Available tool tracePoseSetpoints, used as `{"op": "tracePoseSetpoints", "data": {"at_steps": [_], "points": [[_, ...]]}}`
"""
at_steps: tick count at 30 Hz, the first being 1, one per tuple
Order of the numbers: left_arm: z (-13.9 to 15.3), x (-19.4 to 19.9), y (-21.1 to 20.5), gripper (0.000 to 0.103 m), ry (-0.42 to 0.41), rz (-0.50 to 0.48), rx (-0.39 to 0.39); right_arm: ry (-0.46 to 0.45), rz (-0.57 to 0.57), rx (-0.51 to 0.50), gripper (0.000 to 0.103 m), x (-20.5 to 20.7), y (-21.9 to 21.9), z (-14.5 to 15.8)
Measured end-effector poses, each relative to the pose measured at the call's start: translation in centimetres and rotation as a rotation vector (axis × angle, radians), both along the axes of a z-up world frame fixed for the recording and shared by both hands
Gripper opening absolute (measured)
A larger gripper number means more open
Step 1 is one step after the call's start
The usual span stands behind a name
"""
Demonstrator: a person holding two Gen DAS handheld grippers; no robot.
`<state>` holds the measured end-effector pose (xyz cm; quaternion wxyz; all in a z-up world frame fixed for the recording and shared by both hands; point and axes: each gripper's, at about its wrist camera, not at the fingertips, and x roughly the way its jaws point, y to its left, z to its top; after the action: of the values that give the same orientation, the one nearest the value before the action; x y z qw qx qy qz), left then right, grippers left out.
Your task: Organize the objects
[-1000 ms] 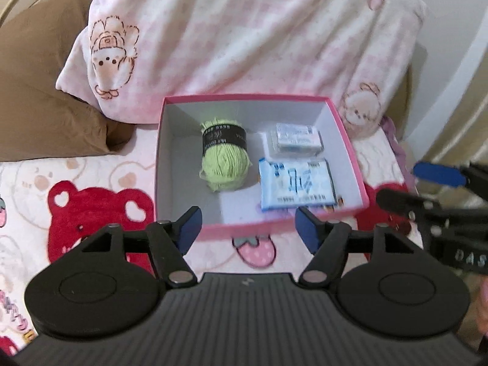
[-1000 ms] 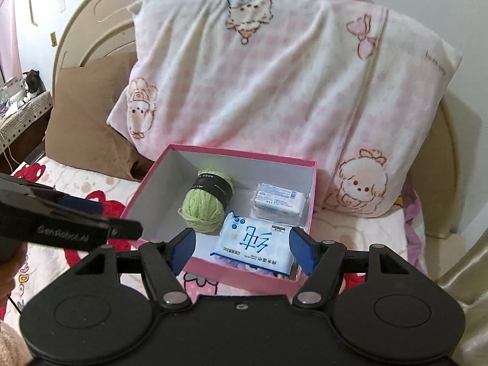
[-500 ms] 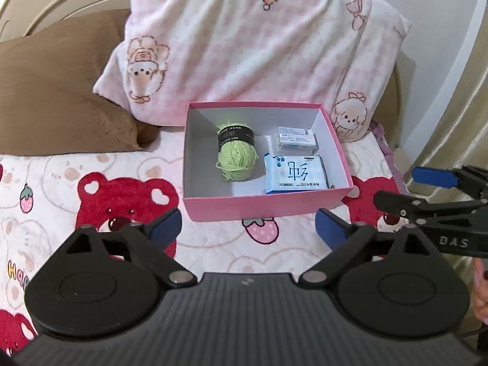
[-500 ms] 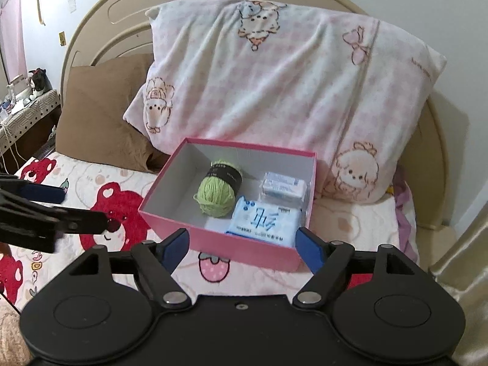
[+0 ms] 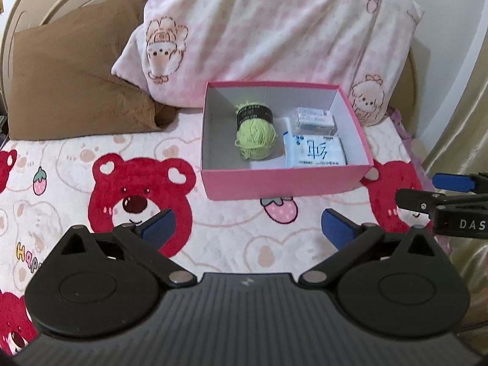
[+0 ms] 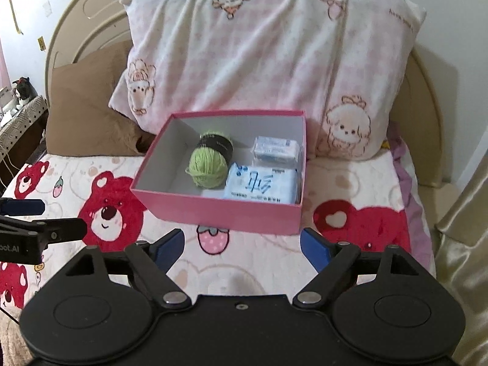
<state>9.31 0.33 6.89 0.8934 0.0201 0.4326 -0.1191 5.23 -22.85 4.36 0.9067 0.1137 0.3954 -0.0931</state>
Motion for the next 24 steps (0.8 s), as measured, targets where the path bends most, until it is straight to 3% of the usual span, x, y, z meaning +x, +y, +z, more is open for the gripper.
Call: {"op": "tracePoseSetpoints", "data": {"at_steps": [4,24], "points": [[-1.3,0.1,-0.2,0.103,0.039,-0.01,0.006,0.031,-0.007,-0.05,0.087,0.2,0.5,-0.7],[-5.1,2.0,0.4,0.103,0.115,0.041,0.079,0.12,-0.035,-0.035,0.087,1.0,0.9,-2.9]]}}
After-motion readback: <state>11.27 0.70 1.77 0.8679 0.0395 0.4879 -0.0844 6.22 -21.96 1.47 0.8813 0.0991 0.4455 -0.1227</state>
